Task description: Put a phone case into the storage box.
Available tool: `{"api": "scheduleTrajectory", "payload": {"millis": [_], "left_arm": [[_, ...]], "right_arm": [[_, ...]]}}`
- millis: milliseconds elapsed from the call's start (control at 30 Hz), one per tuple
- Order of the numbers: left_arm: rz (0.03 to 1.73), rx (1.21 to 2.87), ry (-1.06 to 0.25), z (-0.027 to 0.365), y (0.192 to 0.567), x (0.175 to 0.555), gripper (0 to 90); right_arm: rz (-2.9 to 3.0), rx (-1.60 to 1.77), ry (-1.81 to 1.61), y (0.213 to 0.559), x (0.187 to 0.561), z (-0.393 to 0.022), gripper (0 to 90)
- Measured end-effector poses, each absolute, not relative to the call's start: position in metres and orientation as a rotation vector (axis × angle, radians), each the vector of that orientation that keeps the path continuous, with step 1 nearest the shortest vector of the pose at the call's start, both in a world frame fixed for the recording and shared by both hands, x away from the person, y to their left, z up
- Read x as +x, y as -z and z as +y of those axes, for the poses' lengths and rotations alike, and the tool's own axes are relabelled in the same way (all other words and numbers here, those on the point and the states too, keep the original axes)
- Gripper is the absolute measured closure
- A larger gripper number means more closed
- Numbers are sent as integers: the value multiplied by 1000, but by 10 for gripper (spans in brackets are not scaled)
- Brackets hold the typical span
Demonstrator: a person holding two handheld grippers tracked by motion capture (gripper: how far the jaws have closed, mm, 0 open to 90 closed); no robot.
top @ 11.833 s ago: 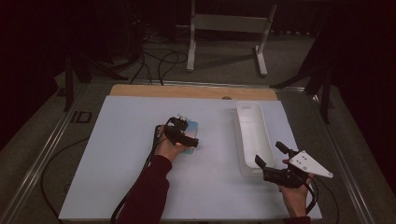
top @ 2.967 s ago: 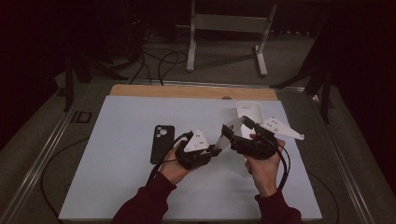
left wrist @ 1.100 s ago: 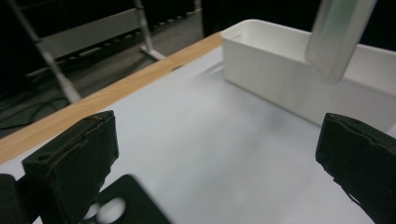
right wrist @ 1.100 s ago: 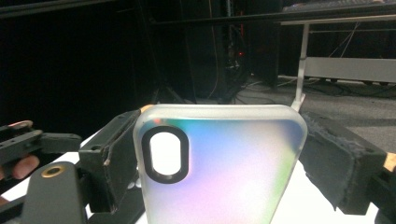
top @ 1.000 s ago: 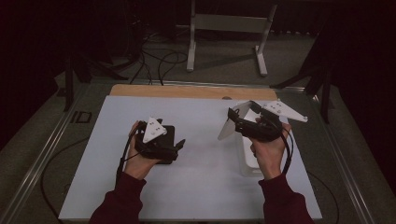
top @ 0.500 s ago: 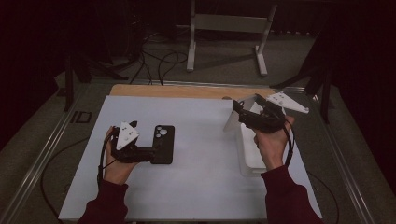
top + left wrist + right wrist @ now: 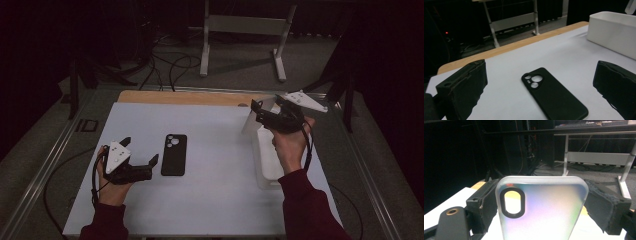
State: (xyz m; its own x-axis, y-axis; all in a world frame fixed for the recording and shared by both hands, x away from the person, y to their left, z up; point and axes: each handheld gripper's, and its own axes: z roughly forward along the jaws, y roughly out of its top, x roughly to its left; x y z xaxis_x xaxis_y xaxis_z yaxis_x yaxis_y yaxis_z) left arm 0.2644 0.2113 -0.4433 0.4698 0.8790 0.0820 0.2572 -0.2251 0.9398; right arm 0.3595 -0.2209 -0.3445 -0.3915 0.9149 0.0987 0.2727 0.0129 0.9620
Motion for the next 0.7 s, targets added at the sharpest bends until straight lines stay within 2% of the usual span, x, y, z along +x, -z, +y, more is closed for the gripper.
{"api": "scheduleTrajectory", "payload": {"millis": [700], "left_arm": [[1007,1706,-799,234,463,254,0]], "right_arm": [[1672,1271,-1331,348,380,-228,169]]}}
